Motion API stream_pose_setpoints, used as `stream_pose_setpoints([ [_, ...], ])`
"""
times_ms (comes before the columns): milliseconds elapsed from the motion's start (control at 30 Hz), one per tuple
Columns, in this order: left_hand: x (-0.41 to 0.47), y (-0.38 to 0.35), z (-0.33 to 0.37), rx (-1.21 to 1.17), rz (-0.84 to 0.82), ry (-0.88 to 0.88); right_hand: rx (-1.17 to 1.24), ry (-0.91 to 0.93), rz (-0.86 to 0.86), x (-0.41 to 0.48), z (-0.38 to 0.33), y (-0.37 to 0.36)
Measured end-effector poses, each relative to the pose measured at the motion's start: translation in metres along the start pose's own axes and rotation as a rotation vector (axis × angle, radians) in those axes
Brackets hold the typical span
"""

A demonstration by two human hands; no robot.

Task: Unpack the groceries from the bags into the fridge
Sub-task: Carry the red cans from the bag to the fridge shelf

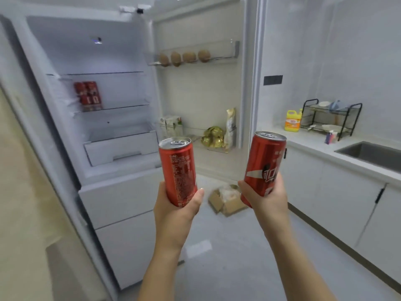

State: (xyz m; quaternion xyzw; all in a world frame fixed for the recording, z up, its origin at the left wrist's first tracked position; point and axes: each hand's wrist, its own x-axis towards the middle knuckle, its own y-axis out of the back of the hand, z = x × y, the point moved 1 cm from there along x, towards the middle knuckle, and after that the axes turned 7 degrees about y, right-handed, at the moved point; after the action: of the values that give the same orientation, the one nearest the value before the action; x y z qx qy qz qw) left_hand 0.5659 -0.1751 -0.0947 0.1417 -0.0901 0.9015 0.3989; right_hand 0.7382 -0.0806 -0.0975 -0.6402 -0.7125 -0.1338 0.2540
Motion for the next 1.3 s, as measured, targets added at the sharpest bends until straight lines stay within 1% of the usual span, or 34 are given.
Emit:
stream_pose_setpoints([
  [267,-0.007,0.055,0.027,0.029,0.187,-0.101,0.096,0.073,-0.187,-0.004,-0.021,-0.061],
  [467,0.010,0.089,0.057,0.096,0.245,-0.175,0.188,0.124,-0.259,0.005,-0.045,-0.108],
  [700,0.033,0.114,0.091,0.120,0.318,-0.220,0.228,0.201,-0.288,0.026,-0.081,-0.149],
  [933,0.042,0.122,0.107,0.127,0.349,-0.228,0.220,0.216,-0.342,0.031,-0.090,-0.163],
  [1300,0.047,0.108,0.108,0.152,0.390,-0.236,0.231,0.221,-0.417,0.044,-0.088,-0.162],
])
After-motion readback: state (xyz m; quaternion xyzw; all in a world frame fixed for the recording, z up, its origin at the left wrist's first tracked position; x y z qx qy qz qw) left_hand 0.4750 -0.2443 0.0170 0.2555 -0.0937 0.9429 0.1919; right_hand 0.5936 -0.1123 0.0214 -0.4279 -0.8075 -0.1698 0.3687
